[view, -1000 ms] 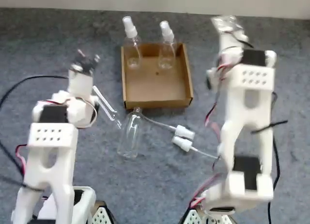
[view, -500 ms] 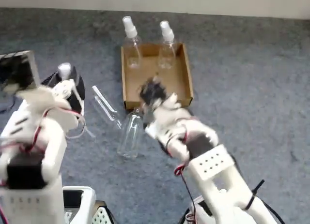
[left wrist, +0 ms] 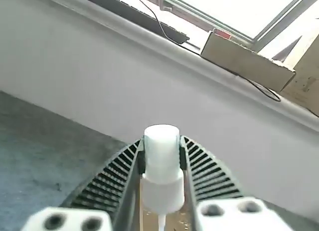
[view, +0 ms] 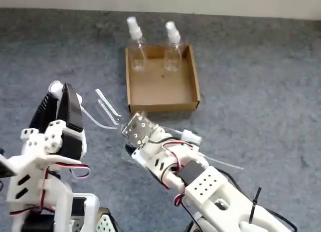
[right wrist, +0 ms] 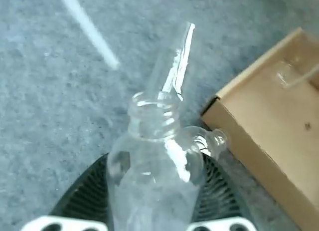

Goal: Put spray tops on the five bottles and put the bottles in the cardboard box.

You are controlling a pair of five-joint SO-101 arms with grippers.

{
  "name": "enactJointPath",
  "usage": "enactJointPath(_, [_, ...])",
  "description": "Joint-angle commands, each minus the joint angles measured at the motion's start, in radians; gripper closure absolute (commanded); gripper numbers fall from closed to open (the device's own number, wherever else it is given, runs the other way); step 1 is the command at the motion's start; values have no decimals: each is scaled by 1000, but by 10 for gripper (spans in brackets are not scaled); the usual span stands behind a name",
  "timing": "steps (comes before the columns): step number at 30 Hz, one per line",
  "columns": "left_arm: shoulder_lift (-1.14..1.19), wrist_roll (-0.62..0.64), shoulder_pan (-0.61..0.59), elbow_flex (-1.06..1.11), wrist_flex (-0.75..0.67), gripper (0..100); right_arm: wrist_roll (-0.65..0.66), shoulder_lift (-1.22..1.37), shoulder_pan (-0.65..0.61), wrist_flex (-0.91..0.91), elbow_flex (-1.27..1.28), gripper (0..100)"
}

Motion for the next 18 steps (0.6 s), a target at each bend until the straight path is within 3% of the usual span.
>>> enactJointPath(1, [-71,-14,16,96,-97,996,-5,-39,-24,-42,-7,995])
enactJointPath(18, [-97,-38,116,105,-117,996,-5,-30,7,-47,-7,995])
